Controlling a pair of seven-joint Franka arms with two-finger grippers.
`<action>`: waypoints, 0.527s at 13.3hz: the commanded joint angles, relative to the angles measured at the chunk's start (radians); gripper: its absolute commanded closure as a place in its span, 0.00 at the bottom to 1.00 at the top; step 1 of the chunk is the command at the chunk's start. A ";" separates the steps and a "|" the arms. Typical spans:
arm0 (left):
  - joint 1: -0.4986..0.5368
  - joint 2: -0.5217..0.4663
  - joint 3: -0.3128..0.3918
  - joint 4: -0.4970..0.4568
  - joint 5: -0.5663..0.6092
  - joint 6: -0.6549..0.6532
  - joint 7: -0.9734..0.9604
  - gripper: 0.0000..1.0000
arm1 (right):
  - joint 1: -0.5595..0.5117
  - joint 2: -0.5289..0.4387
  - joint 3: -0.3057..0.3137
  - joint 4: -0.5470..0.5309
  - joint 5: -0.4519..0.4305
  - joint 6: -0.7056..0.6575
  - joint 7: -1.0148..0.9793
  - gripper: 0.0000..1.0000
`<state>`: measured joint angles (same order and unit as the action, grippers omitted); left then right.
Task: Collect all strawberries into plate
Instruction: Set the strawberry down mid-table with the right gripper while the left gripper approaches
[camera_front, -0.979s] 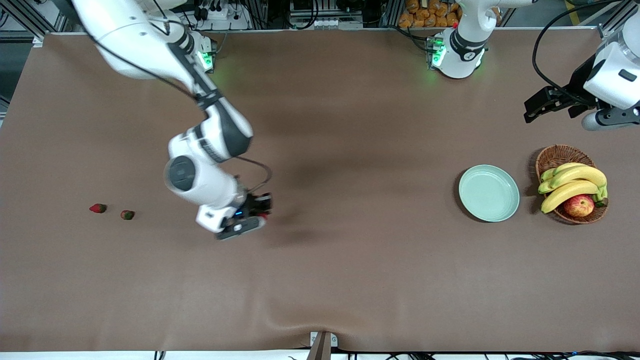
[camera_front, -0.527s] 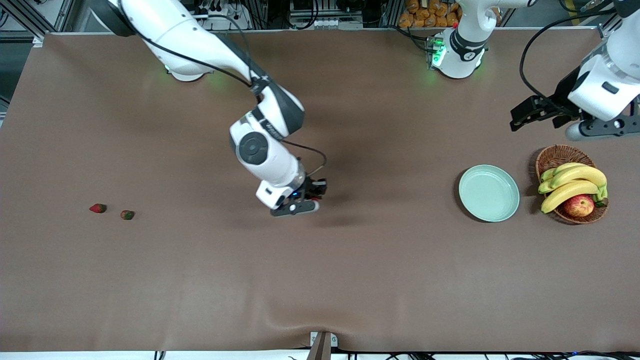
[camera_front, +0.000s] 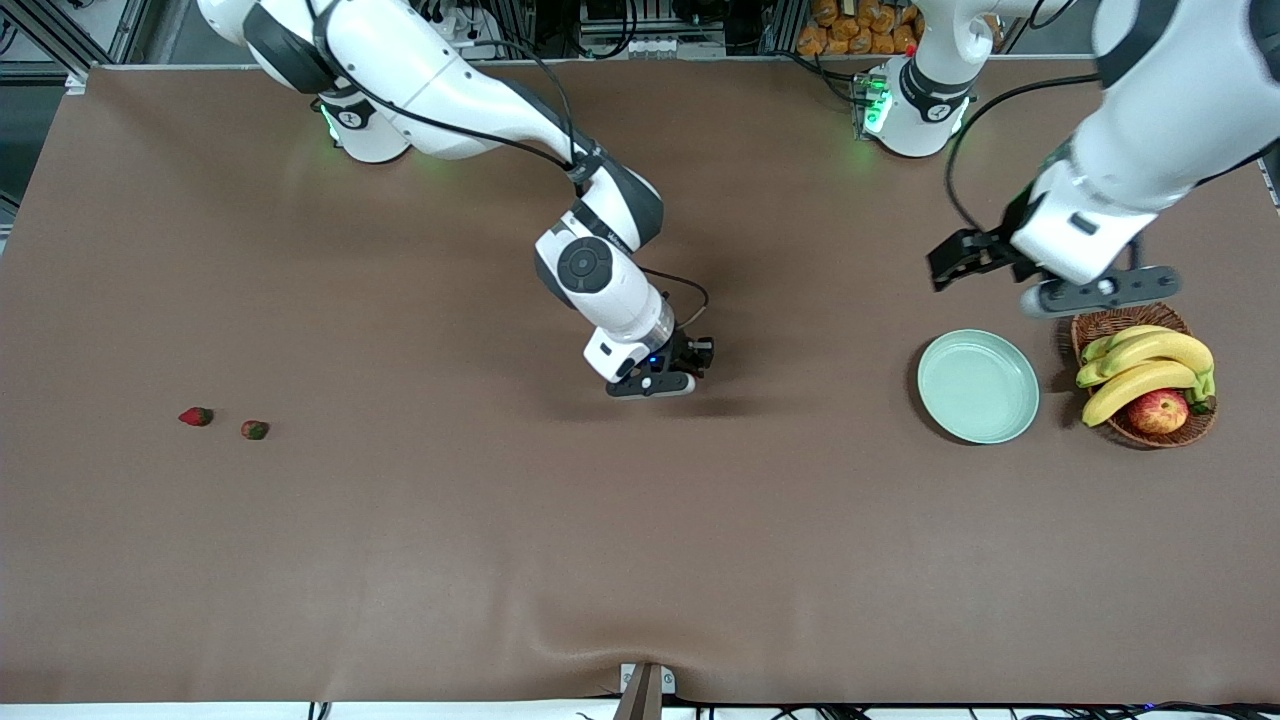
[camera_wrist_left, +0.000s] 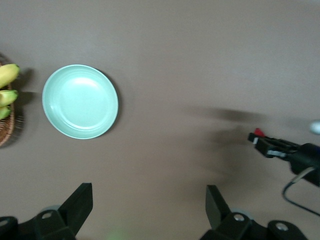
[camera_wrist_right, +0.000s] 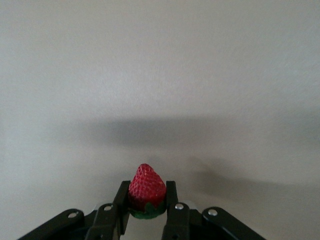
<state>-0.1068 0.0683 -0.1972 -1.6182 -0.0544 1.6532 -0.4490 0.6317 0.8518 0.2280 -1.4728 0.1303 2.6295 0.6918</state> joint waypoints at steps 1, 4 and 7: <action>0.003 0.037 -0.021 0.003 -0.001 0.039 -0.055 0.00 | 0.032 0.047 -0.021 0.048 -0.005 0.032 0.025 1.00; -0.016 0.071 -0.047 0.001 0.001 0.071 -0.158 0.00 | 0.039 0.053 -0.026 0.046 -0.006 0.032 0.025 0.01; -0.043 0.097 -0.047 0.001 0.004 0.097 -0.197 0.00 | 0.039 0.041 -0.045 0.046 -0.008 0.029 0.021 0.00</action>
<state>-0.1344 0.1540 -0.2439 -1.6212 -0.0544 1.7275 -0.6129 0.6552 0.8912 0.2055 -1.4514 0.1296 2.6621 0.6958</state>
